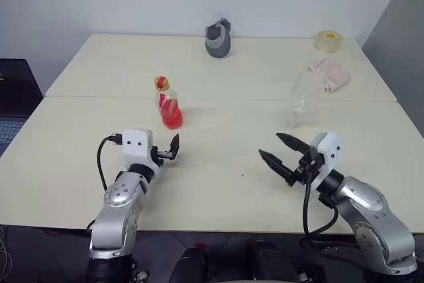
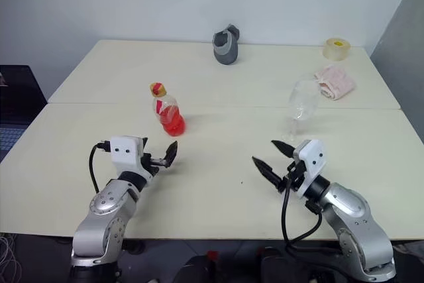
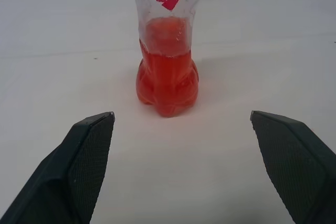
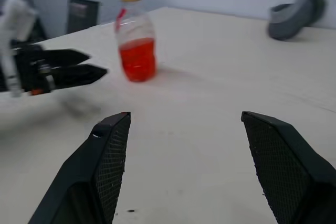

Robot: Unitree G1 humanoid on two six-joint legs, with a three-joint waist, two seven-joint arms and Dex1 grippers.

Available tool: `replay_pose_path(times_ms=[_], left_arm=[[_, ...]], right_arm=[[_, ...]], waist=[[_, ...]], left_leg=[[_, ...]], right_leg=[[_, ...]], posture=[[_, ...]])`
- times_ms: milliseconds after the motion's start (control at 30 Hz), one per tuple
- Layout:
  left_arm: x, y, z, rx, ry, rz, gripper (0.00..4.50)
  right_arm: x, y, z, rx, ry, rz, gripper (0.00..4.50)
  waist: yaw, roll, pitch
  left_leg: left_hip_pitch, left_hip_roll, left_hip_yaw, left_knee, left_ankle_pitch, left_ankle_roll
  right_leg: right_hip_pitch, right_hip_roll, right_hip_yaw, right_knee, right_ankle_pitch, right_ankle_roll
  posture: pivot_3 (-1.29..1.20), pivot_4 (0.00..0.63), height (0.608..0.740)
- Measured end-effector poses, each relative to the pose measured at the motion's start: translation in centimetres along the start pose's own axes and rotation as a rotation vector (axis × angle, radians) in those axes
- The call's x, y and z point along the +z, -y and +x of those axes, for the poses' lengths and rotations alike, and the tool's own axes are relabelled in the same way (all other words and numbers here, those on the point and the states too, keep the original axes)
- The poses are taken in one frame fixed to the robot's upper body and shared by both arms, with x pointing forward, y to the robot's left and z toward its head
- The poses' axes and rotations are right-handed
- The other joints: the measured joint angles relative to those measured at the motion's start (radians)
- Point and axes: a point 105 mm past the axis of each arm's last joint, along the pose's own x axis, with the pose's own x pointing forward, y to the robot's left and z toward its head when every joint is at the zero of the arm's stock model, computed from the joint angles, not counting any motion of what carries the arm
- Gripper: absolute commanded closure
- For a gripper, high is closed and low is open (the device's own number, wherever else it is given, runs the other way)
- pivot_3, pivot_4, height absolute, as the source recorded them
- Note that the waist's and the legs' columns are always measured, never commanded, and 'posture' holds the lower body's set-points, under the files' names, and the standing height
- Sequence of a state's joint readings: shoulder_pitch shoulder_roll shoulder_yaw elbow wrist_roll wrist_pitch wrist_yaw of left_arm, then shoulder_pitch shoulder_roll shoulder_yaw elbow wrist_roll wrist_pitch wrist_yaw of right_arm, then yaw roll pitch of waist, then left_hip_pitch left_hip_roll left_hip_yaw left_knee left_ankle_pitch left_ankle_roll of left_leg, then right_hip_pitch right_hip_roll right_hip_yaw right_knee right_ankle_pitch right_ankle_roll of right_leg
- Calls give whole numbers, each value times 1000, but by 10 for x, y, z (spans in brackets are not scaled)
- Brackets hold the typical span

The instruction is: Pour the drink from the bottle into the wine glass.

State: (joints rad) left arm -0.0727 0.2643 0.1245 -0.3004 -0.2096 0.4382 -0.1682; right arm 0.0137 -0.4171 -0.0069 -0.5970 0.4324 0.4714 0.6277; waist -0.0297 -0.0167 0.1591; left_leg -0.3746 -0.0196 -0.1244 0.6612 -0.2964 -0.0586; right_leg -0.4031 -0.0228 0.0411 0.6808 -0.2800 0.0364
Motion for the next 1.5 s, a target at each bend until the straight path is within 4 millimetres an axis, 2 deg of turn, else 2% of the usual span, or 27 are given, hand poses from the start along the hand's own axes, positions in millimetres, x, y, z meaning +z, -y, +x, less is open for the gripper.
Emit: replay_pose_path(times_ms=[233,567,967,1267,1500], left_arm=[[1,-1,10,-10,21,9,16],[0,-5,32,-37,38,20,16],[16,-8,60,-84,102,51,16],[30,-10,85,-113,146,77,16],[32,-12,93,-106,165,95,16]], right_arm=[[-1,-2,8,47,4,-7,885],[-7,2,8,30,5,-9,885],[-3,-7,9,32,17,-18,885],[4,-1,11,17,23,-38,885],[3,2,11,-6,16,-33,885]], waist=[[1,0,0],[1,0,0],[1,0,0],[1,0,0],[0,0,0]], left_leg=[[0,0,0,0,0,0],[0,0,0,0,0,0],[-1,-1,-2,1,0,-1],[-1,-1,-2,1,0,-1],[-1,-1,-2,1,0,-1]], right_leg=[[0,0,0,0,0,0],[0,0,0,0,0,0],[0,-1,-1,0,0,0],[-1,-1,-1,0,0,0],[-1,-1,-1,0,0,0]], posture=[[0,150,740],[0,150,740],[0,150,740],[0,150,740],[0,150,740]])
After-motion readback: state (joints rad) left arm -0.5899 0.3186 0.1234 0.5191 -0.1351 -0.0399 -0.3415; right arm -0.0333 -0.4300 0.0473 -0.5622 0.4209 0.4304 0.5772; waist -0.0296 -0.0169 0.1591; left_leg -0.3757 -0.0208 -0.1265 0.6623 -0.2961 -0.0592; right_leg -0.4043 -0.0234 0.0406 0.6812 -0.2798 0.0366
